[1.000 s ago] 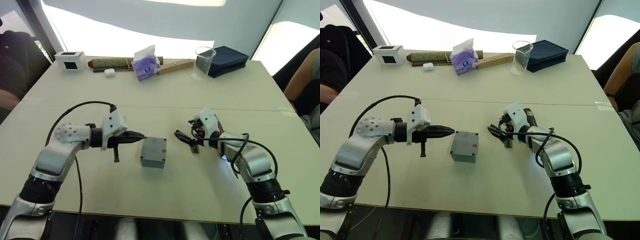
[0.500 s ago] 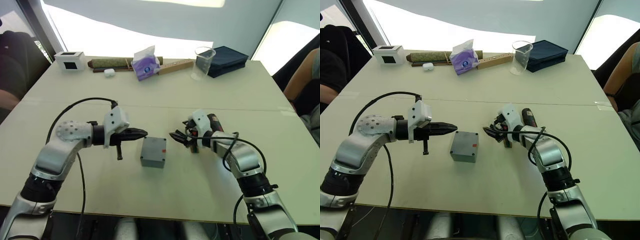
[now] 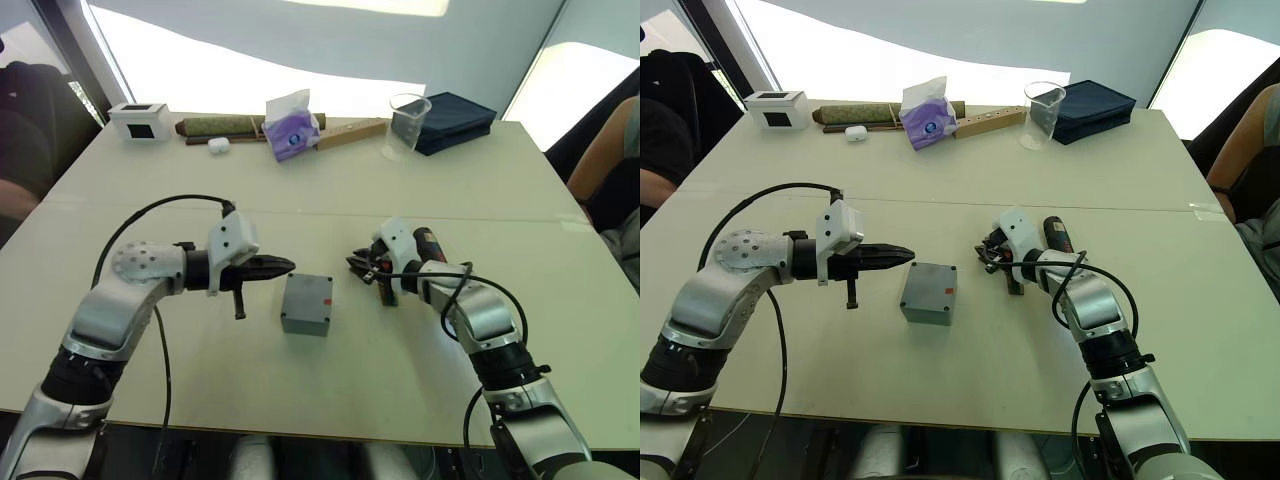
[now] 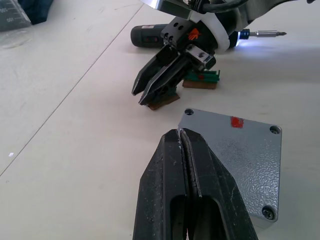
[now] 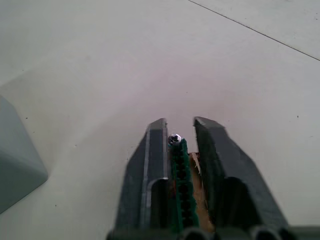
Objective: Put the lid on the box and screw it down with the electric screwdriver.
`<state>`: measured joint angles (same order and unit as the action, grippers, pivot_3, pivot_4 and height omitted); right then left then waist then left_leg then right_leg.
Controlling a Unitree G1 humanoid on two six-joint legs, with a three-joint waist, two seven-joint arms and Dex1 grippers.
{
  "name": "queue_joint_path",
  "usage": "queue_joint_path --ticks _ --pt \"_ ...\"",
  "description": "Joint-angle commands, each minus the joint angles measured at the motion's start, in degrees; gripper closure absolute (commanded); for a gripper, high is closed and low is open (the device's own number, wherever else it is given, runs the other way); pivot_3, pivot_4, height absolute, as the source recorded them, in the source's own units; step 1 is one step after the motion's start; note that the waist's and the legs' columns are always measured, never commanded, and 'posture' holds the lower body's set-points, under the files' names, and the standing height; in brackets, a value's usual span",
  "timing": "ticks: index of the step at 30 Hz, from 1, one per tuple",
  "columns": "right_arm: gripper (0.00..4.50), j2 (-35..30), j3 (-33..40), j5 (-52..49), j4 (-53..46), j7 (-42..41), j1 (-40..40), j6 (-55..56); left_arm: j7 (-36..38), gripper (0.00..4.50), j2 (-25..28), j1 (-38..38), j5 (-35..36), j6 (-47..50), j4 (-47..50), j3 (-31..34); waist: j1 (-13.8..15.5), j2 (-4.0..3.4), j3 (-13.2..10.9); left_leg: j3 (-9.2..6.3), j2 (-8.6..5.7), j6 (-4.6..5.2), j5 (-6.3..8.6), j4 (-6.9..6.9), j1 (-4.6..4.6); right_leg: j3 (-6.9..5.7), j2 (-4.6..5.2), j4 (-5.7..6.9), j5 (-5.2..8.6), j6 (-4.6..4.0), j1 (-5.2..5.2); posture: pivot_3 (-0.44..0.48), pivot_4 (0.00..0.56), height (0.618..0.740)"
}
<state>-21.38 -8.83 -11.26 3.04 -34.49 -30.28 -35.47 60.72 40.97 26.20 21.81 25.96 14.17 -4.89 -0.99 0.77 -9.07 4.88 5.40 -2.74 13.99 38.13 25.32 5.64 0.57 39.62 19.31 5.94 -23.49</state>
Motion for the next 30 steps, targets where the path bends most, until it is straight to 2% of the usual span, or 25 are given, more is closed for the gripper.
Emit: queue_joint_path --ticks 1,9,13,18,24,30 --pt "4.44 0.3 0.4 0.2 -1.1 -0.2 -0.7 1.0 -0.5 4.50 0.0 0.4 0.0 -0.5 1.8 0.4 0.0 0.00 0.0 0.00 0.00 0.00 0.00 0.00 0.00 0.00 0.00 0.00 0.00 0.00 0.00 0.000 0.150 0.721" --pt "4.44 -1.3 2.7 -1.9 -7.7 -0.4 -0.8 -3.0 -0.3 4.50 0.4 0.1 -0.1 -0.7 1.9 0.3 0.0 0.00 0.0 0.00 0.00 0.00 0.00 0.00 0.00 0.00 0.00 0.01 0.00 0.00 0.00 0.000 0.150 0.721" --pt "4.44 -2.6 4.3 -4.3 -14.4 -0.9 -1.5 -7.6 -0.3 4.50 0.6 -0.2 0.0 -0.6 2.0 0.4 0.1 0.00 0.0 0.00 0.00 0.01 0.00 0.00 0.00 0.00 0.00 0.01 0.00 0.00 -0.01 0.000 0.150 0.721" --pt "4.44 -3.1 3.9 -6.0 -19.4 -0.8 -1.6 -11.7 0.0 4.50 0.8 -0.2 -0.3 -1.0 1.5 0.4 0.0 -0.01 0.0 -0.01 0.00 0.03 0.02 -0.01 -0.01 0.00 -0.01 0.04 0.00 0.00 -0.01 0.000 0.150 0.721" --pt "4.44 -2.3 1.5 -4.1 -16.2 0.0 0.2 -9.1 0.1 4.50 0.5 0.2 -0.2 -1.1 1.3 0.3 0.1 0.00 0.0 -0.01 -0.01 0.03 0.02 0.00 -0.01 0.00 0.00 0.04 0.00 0.00 -0.01 0.000 0.150 0.721" --pt "4.44 -1.5 -0.8 -0.8 -7.4 0.2 0.8 -2.8 0.1 4.50 0.3 0.3 -0.4 -1.4 1.4 -0.1 0.0 0.00 0.0 0.00 -0.01 0.03 0.02 0.01 -0.01 0.00 0.00 0.04 0.00 0.00 -0.01 0.000 0.150 0.721"
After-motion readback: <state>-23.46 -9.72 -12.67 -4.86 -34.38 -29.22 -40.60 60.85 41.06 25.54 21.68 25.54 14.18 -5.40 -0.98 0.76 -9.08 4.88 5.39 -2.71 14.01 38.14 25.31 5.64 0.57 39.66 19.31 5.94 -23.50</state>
